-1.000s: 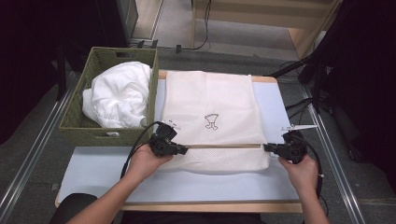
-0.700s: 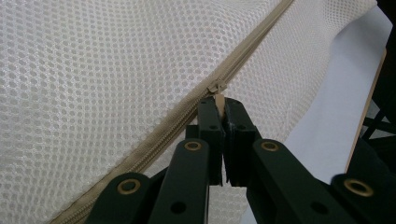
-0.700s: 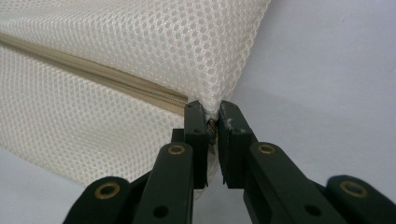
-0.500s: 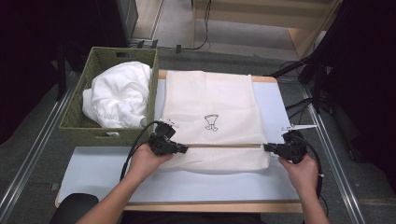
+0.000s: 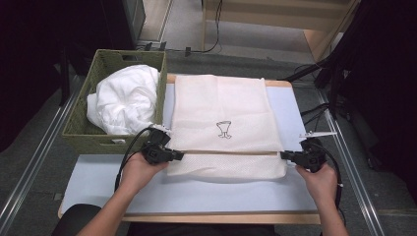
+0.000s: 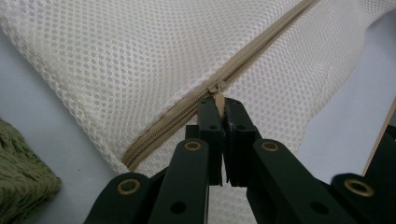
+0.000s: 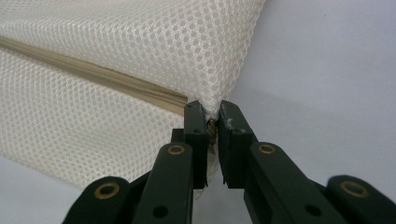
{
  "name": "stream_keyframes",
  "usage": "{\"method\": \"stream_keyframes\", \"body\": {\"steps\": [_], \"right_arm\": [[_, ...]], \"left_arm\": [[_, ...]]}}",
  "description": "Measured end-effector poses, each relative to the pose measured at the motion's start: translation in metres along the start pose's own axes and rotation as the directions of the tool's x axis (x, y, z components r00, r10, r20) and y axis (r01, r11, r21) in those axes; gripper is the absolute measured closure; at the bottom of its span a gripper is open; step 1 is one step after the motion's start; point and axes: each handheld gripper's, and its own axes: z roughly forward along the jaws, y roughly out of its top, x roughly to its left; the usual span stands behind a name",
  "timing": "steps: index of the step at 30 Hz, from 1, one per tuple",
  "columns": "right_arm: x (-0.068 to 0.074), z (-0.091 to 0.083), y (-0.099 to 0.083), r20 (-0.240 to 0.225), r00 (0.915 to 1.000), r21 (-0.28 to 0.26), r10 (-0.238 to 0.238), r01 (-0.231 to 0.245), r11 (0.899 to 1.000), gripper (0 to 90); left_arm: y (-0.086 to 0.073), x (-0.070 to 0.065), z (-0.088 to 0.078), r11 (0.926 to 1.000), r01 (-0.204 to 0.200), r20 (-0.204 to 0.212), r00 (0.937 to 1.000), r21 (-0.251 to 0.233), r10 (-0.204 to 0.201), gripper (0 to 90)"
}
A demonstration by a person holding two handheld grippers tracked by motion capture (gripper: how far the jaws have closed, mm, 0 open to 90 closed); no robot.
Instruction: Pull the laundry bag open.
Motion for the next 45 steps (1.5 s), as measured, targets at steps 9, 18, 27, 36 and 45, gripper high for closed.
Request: {"method": "stream_keyframes", "body": {"steps": [9, 18, 27, 36, 45], "right_arm": [[-0.001, 0.002, 0.000, -0.001, 1.0000, 0.020, 0.008, -0.008, 1.000, 84.2], [-0.001, 0.001, 0.002, -0.002, 1.0000, 0.013, -0.002, 0.002, 1.000, 84.1], [-0.001, 0.000, 0.003, -0.007, 1.0000, 0.011, 0.005, -0.005, 1.000, 84.1], [-0.003, 0.000, 0.005, -0.009, 0.9999, 0.013, 0.010, -0.010, 1.000, 84.2], [-0.009, -0.002, 0.007, -0.005, 0.9997, -0.002, 0.023, -0.023, 1.000, 84.0]], "left_arm": [[-0.002, 0.003, 0.004, 0.9998, 0.020, 0.010, 0.9998, 0.002, -0.020, 88.3], [-0.002, 0.004, 0.004, 0.9993, 0.036, 0.020, 0.9992, -0.011, -0.035, 88.2], [-0.003, 0.006, 0.005, 0.9992, 0.037, 0.015, 0.9992, -0.016, -0.037, 88.2], [-0.005, 0.013, -0.001, 0.9968, 0.072, 0.009, 0.9973, -0.033, -0.072, 88.3], [-0.014, 0.017, -0.018, 0.9959, 0.076, -0.057, 0.9953, -0.050, -0.079, 88.2]]}}
